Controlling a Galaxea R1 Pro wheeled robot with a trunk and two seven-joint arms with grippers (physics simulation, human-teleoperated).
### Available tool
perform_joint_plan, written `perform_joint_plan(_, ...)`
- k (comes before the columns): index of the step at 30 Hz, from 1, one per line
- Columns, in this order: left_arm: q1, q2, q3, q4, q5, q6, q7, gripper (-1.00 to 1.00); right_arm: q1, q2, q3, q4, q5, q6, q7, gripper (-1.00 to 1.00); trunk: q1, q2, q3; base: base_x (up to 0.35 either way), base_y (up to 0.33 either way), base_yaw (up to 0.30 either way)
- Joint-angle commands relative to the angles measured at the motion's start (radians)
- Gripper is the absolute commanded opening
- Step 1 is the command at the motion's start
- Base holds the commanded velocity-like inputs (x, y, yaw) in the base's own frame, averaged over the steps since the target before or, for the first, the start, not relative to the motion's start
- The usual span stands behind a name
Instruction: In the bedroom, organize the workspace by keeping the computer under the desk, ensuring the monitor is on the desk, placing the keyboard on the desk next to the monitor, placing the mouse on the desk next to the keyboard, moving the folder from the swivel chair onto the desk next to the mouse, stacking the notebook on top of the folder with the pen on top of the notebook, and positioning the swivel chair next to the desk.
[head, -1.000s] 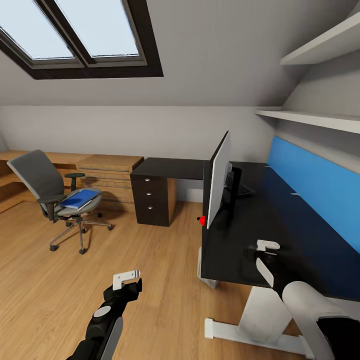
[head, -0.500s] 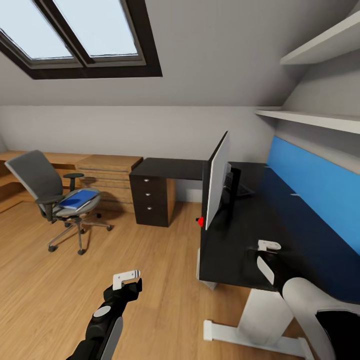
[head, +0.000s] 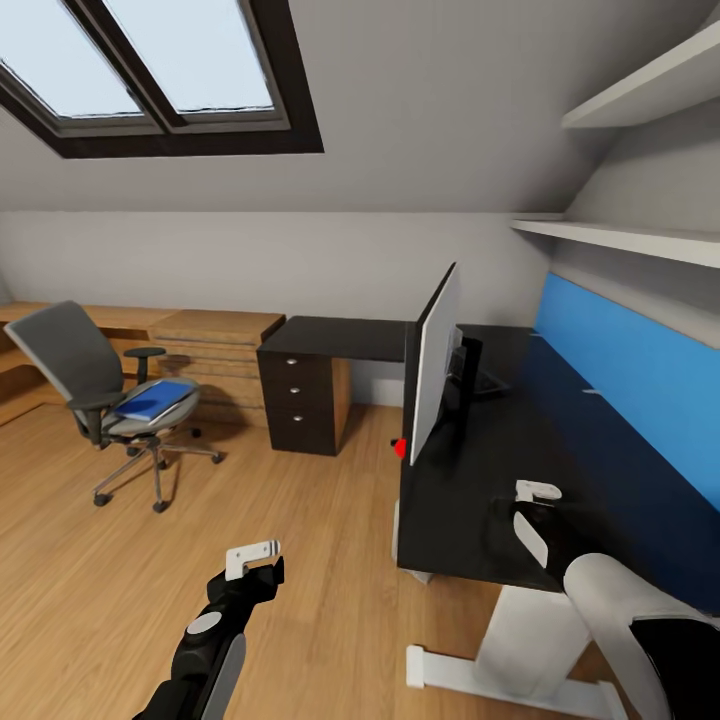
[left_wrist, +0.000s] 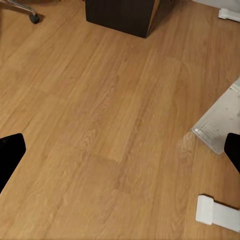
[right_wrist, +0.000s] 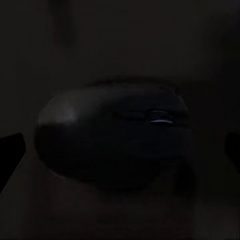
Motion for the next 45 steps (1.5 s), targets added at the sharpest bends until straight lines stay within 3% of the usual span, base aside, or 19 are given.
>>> perform_joint_plan(1, -0.001, 0.0, -0.002, -0.001, 0.011, 0.003, 0.009, 1.0, 0.0, -0.001, 0.008, -0.002, -0.009, 0.006, -0.006, 1.0, 0.0, -0.001, -0.001, 0.182, 0.0, 0.0)
perform_joint_plan(27, -0.001, 0.0, -0.001, -0.004, 0.012, 0.002, 0.009, 1.0, 0.0, -0.001, 0.008, -0.004, -0.009, 0.006, -0.006, 1.0, 0.0, -0.001, -0.001, 0.017, 0.0, 0.0)
perform_joint_plan(41, -0.001, -0.001, 0.0, -0.012, 0.012, 0.002, 0.009, 1.0, 0.0, -0.001, 0.008, -0.005, -0.009, 0.006, -0.006, 1.0, 0.054, -0.099, -0.045, 0.0, 0.0, 0.0)
perform_joint_plan(45, -0.001, -0.001, 0.0, -0.012, 0.012, 0.002, 0.009, 1.0, 0.0, -0.001, 0.008, -0.006, -0.008, 0.006, -0.006, 1.0, 0.054, -0.099, -0.045, 0.0, 0.0, 0.0)
